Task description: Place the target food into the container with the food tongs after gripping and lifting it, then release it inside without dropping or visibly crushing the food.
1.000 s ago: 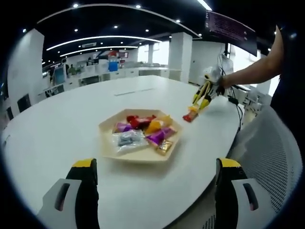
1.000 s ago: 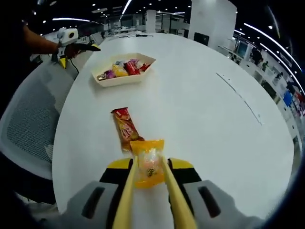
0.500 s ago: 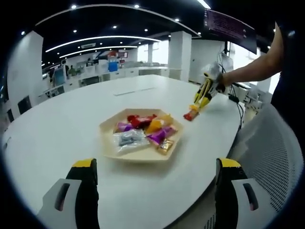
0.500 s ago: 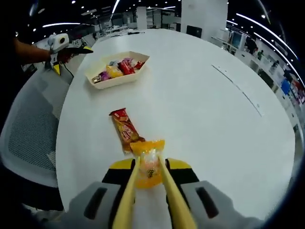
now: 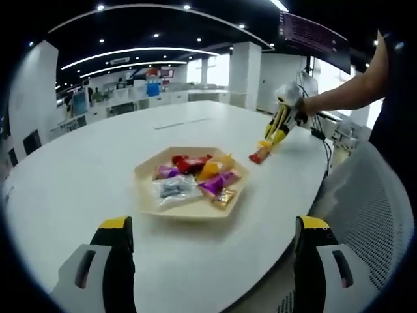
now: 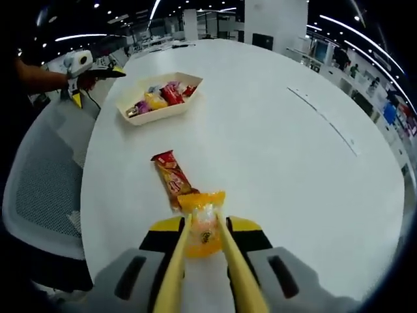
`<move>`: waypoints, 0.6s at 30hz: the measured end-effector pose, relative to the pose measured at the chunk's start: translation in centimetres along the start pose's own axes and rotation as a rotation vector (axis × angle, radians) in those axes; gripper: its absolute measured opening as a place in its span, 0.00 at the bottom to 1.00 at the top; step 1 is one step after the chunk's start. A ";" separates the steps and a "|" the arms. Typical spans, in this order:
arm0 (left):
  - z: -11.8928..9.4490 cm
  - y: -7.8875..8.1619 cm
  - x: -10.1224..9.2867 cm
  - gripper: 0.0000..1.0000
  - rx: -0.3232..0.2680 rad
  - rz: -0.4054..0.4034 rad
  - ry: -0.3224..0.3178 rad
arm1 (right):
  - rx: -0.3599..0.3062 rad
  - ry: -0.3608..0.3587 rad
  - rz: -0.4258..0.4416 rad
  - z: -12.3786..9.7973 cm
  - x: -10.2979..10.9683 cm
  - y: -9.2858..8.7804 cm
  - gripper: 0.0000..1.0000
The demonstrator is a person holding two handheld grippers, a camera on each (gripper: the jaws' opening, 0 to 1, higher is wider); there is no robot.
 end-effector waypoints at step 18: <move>0.1 -0.2 0.1 1.00 0.015 0.024 0.003 | -0.017 -0.045 -0.010 -3.5 -1.2 3.1 0.24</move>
Point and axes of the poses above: the point that each gripper's makers call its tool centre point, and the gripper's own axes: z roughly forward along the fingers, x roughly to its left, y roughly out of its top, the point moved 10 cm from there along -z, roughly backward along the fingers
